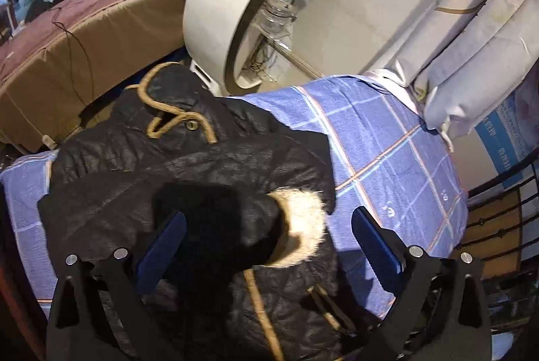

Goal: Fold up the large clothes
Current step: 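Lay the fur cuff across the jacket front with the left gripper and release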

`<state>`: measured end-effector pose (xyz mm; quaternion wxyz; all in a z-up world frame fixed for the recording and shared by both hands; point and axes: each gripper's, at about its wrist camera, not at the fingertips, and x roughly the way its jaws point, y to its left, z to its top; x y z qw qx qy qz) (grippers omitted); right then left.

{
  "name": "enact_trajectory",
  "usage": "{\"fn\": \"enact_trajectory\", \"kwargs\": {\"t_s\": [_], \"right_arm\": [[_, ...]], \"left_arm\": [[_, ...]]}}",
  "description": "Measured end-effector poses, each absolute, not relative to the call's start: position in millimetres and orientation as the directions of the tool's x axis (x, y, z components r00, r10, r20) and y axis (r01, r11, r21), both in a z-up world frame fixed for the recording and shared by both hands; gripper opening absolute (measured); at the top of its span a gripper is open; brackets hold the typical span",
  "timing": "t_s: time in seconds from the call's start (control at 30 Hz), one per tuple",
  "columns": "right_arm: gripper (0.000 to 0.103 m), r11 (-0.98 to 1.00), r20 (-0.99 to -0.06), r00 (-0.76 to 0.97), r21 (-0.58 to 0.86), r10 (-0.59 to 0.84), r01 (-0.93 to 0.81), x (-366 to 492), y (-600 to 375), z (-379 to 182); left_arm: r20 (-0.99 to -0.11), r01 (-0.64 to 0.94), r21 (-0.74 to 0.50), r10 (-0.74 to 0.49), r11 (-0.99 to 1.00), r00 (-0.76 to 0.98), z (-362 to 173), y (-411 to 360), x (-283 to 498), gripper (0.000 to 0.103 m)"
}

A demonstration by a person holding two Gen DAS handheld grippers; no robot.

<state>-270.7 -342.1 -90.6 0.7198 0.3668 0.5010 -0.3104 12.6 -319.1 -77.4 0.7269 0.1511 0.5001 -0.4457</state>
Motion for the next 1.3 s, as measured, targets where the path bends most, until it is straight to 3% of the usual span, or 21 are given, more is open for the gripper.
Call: {"fn": "enact_trajectory", "kwargs": {"t_s": [0.23,0.47,0.57,0.67,0.87,1.3], "right_arm": [[0.095,0.693,-0.922,0.373,0.203,-0.101,0.691,-184.6,-342.7,-72.8],[0.095,0.809,-0.941,0.337,0.174,-0.031,0.561,-88.9,-323.8,-93.4],[0.095,0.795,-0.972,0.224,0.076,-0.076,0.602,-68.7,-329.3,-121.9],[0.095,0.754,-0.985,0.166,0.073,-0.048,0.653,-61.2,-347.7,-147.9],[0.099,0.781,-0.995,0.094,0.041,-0.023,0.623,-49.1,-367.6,-192.2],[0.099,0.770,-0.991,0.098,-0.007,-0.090,0.638,-29.4,-352.9,-206.4]], "left_arm": [[-0.903,0.674,0.042,-0.260,0.737,0.341,-125.0,-226.0,96.9,0.097],[-0.937,0.636,0.136,-0.111,0.759,0.333,-185.7,-198.7,139.5,0.097],[-0.944,0.655,0.164,-0.075,0.737,0.322,-207.6,-211.9,144.0,0.097],[-0.954,0.683,0.204,-0.015,0.701,0.301,-234.9,-222.8,148.4,0.098],[-0.982,0.695,0.119,-0.020,0.709,0.188,-277.4,-218.5,166.5,0.098],[-0.945,0.693,0.203,-0.047,0.692,0.324,-293.8,-214.0,157.3,0.099]]}}
